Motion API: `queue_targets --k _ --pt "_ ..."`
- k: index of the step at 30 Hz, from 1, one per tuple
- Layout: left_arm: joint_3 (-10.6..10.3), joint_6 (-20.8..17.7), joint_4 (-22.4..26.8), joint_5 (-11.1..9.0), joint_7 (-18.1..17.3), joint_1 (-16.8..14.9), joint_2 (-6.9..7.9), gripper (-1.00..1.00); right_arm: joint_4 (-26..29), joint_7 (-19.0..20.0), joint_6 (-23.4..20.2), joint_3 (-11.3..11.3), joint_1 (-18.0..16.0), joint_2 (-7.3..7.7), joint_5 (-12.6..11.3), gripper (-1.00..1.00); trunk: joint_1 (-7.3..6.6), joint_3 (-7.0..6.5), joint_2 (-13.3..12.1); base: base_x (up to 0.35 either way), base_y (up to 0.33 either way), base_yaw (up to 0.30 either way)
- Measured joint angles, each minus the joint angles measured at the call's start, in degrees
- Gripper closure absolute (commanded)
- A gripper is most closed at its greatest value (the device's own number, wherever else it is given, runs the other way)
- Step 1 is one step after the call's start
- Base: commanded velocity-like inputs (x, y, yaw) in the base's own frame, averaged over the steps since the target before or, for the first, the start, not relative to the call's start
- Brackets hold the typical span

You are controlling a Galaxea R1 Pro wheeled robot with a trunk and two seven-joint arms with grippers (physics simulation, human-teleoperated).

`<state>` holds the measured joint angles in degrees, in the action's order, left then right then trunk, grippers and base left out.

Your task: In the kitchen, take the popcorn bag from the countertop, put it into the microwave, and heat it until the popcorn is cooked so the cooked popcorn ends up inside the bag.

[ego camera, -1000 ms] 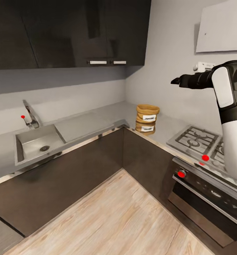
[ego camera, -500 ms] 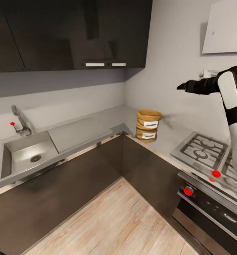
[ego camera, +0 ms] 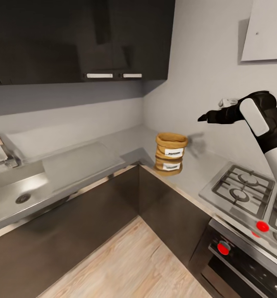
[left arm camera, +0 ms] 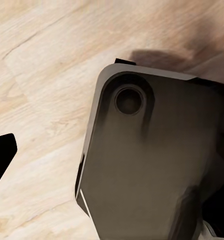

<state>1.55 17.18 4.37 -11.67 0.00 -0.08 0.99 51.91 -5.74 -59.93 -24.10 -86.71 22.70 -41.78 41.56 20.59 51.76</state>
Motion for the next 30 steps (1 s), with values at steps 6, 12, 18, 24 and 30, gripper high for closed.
queue_targets --k 6,12,18,24,30 --pt "0.0 0.1 0.0 0.0 0.0 0.0 -0.01 -1.00 -2.2 0.0 0.0 -1.8 0.1 0.17 -0.6 -1.00 0.01 0.00 0.0 0.257 -0.086 0.000" --pt "0.0 0.1 0.0 0.0 0.0 0.0 0.06 -1.00 -1.7 0.0 0.0 -3.5 0.0 0.25 -4.6 -1.00 0.00 0.00 0.0 0.202 -0.005 0.000" --pt "0.0 0.1 0.0 0.1 0.0 0.0 0.07 -1.00 -1.8 0.0 0.0 -5.2 0.1 0.41 -4.8 -1.00 0.00 0.00 0.0 0.319 0.000 0.000" --pt "0.0 0.2 0.0 0.1 0.0 0.0 0.07 -1.00 -2.2 0.0 0.0 -13.0 0.1 0.42 -8.2 -1.00 0.03 0.00 0.0 0.163 0.000 0.000" --pt "0.0 0.1 0.0 0.1 0.0 0.0 0.07 -1.00 -2.2 0.0 0.0 -20.2 0.1 0.58 -13.6 -1.00 0.02 0.00 0.0 0.075 0.000 0.000"
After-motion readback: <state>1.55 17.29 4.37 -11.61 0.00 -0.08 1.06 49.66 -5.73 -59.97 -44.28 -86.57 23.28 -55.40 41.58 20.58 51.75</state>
